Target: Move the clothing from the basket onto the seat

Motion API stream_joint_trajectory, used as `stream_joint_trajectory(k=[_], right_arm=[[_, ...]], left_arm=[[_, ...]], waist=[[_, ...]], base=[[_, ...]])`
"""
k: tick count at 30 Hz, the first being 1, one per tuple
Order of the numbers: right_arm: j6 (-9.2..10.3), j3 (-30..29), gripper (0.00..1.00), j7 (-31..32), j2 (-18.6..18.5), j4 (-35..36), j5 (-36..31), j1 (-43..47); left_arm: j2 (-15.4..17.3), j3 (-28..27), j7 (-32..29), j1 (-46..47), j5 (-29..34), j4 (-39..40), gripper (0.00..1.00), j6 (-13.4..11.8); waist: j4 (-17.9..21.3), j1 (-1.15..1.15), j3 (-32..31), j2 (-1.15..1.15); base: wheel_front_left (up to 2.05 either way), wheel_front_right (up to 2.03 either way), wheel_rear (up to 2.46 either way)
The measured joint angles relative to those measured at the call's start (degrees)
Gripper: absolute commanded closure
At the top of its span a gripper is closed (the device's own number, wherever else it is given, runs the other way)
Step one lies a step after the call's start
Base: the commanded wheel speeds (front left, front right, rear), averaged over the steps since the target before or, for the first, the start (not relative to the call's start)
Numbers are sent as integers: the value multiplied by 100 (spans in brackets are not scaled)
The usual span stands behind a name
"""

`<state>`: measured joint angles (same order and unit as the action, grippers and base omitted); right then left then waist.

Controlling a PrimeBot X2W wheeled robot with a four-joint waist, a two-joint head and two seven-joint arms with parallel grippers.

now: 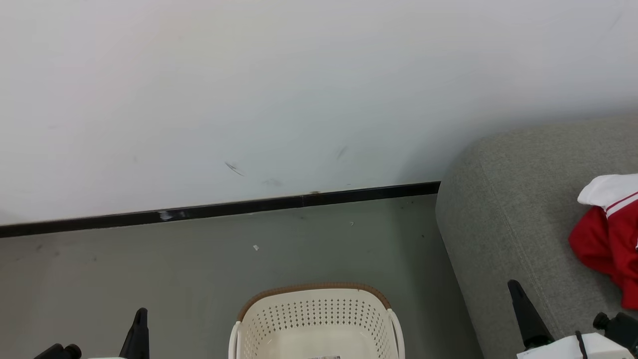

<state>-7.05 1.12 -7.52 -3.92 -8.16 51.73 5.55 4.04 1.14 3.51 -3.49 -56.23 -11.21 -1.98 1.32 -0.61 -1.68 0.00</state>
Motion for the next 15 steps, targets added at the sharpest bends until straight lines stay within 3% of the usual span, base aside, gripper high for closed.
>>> stream_joint_trajectory(k=[15], right_arm=[[0, -13, 100, 207, -132, -200, 1429, -260]], left_arm=[[-38, -170, -305, 218, -1076, -109, 100, 248]], waist=[[-40, 50, 83, 0]], base=[[0, 0, 0]])
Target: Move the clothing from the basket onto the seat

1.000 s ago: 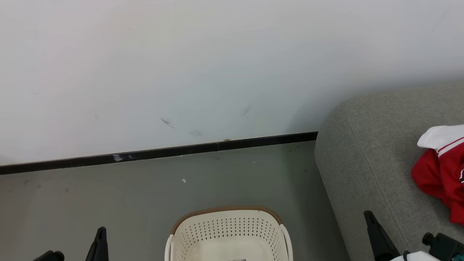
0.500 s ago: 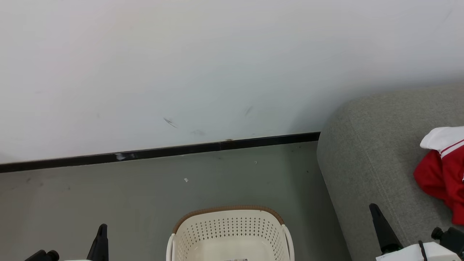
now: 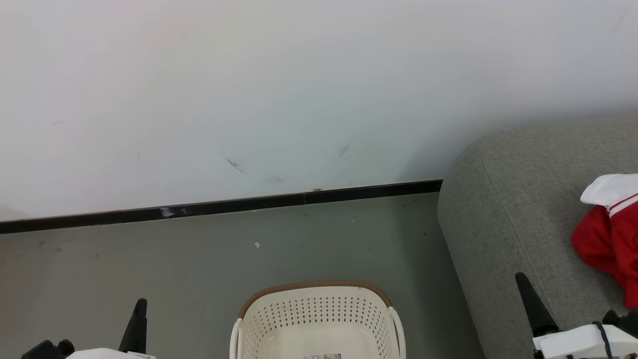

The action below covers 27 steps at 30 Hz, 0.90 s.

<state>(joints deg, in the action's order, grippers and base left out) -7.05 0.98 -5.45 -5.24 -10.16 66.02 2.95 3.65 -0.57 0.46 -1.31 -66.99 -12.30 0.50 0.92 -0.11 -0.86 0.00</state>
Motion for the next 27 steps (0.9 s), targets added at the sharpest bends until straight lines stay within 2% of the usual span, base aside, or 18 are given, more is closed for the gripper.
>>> stream_joint_trajectory(k=[27], right_arm=[[0, -30, 100, 408, -189, -333, 2554, -464]], left_arm=[[-142, -310, -524, 339, -1945, -210, 100, 477]], waist=[[-75, 8, 80, 0]], base=[[0, 0, 0]])
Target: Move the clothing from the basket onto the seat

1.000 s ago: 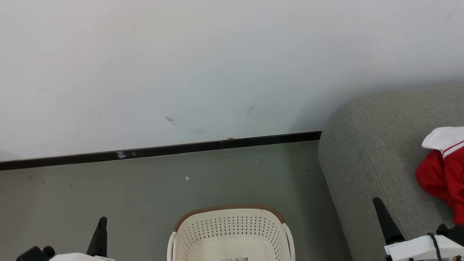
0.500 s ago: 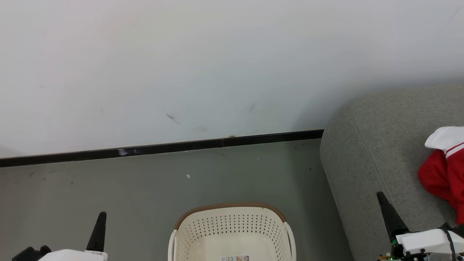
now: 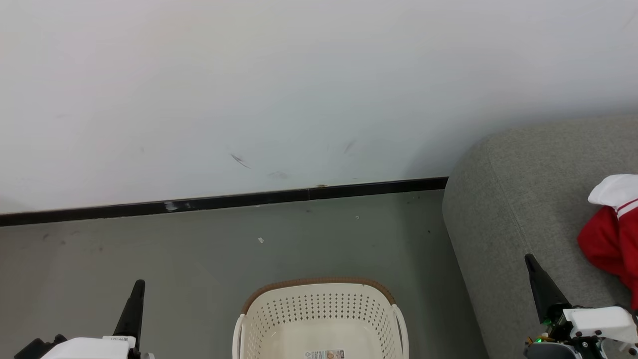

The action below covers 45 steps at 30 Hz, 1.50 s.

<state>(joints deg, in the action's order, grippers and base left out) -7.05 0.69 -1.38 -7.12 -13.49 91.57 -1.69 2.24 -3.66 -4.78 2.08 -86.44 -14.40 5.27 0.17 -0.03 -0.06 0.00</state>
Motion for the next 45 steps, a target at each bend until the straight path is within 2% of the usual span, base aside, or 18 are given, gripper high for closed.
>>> stream_joint_trajectory(k=[8, 45], right_arm=[[0, -7, 100, 88, -34, -49, 681, -124], [0, -22, 100, 124, -37, -137, 678, -148]], left_arm=[[-22, -97, -146, 149, -521, -60, 100, 120], [-25, -107, -168, 198, -527, -101, 100, 144]], waist=[[-19, 0, 14, 0], [-17, 1, 14, 0]], base=[[0, 0, 0], [0, 0, 0]])
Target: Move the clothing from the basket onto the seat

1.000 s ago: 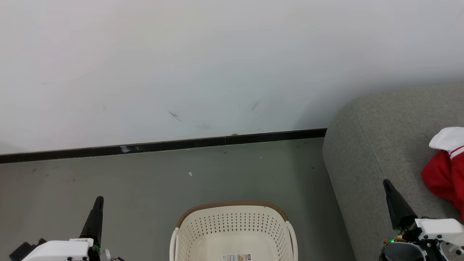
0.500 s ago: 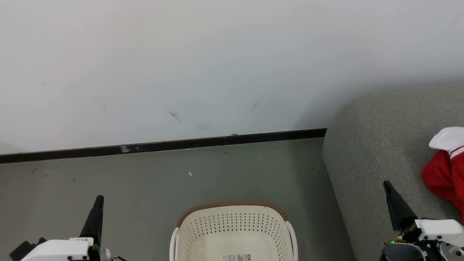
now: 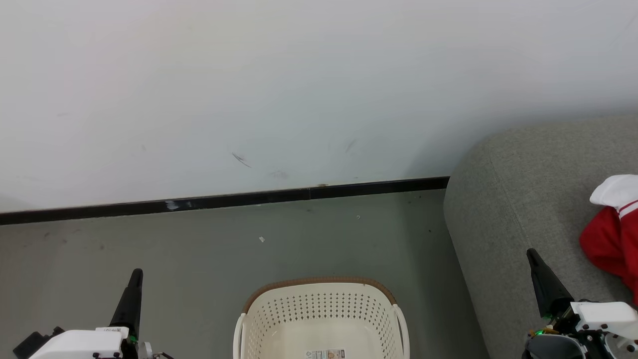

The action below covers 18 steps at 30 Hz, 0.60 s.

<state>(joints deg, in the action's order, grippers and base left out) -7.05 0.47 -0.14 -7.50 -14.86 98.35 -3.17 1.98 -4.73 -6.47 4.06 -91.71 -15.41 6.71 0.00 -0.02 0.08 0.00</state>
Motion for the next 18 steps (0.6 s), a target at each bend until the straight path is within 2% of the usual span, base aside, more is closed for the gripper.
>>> stream_joint_trajectory(k=[18], right_arm=[[0, -13, 100, 11, 2, -8, -2, -1]], left_arm=[[0, 0, 0, 0, 0, -11, 100, 1]], waist=[[0, 1, 0, 0]], base=[[0, 0, 0]])
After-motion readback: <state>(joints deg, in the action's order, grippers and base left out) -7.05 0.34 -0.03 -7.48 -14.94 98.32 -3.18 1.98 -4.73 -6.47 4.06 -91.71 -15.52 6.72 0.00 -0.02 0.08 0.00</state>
